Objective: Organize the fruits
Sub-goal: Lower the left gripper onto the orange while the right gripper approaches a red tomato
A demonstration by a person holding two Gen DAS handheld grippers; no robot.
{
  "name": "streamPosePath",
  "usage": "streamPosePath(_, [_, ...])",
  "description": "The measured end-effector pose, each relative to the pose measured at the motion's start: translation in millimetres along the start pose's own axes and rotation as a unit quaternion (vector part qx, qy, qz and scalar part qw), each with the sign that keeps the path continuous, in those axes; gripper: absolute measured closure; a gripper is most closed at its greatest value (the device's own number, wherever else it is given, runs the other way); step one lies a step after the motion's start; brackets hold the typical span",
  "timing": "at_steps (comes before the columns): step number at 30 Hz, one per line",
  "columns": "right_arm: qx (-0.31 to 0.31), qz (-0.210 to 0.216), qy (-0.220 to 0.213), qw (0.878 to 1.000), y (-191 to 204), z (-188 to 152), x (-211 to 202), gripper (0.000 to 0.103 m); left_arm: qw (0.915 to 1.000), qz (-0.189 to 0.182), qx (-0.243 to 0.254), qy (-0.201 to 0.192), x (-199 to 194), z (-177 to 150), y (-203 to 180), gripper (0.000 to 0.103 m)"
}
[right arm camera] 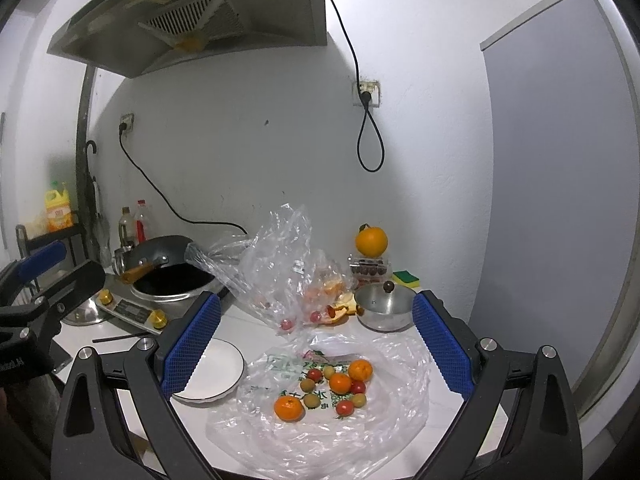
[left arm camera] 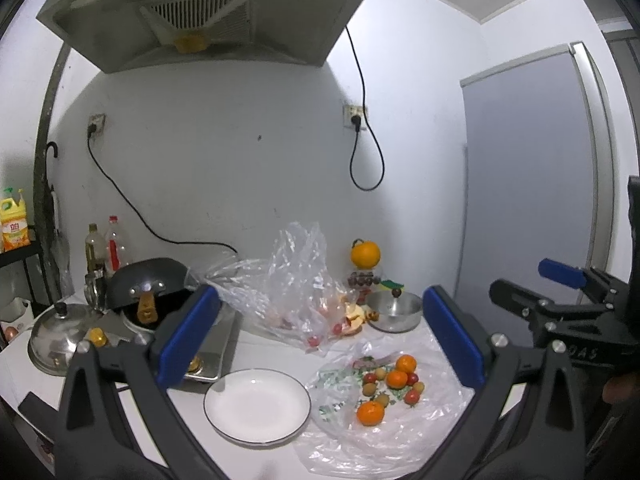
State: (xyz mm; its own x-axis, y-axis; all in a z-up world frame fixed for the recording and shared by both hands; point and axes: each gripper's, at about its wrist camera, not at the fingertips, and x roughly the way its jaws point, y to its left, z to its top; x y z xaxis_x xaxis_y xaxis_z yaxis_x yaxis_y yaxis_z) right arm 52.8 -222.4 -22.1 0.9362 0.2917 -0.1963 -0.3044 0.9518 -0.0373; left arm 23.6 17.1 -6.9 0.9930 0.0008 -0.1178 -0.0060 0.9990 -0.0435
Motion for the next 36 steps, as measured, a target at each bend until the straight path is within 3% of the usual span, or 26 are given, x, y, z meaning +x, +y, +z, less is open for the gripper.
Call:
streamPosePath(9, [-0.005,-0.022,0.021,1.0,-33.6,-19.5,31.9,0.005,0.9969,-0.021,0.023,0.072,60.2,-31.8,-17.9,0.001])
streamPosePath(19, [-0.001,-0.02,0.096,0.995,-73.7,-65.5,93.1,0.005,0.9862,-0.029,0.051,0.155,129.4,-82.1,-46.3,0.001])
streamPosePath(22, [-0.008,-0.014,0.114,0.993,-80.4,-77.6,110.8,0.012,0.9827,-0.038,0.061,0.171,142.0,-95.2,-54.7,0.001])
streamPosePath(26, [-0.01,-0.005,0.129,0.992,-88.5,-88.3,127.6,0.016,0.9744,-0.069,0.082,0.198,159.0,-116.8,-68.6,0.002])
streamPosePath(27, [-0.01,-0.003,0.132,0.991,-90.5,-91.0,129.8,0.016,0.9711,-0.074,0.092,0.207,164.6,-124.2,-74.1,0.006])
streamPosePath(33, [-0.005,0.029,0.172,0.985,-99.9,-115.5,153.9,0.034,0.9521,-0.089,0.129,0.262,189.8,-161.4,-97.2,0.012])
streamPosePath(36, [-0.008,0.045,0.186,0.982,-101.1,-125.7,158.6,0.041,0.9452,-0.096,0.134,0.282,199.5,-173.6,-100.9,0.028])
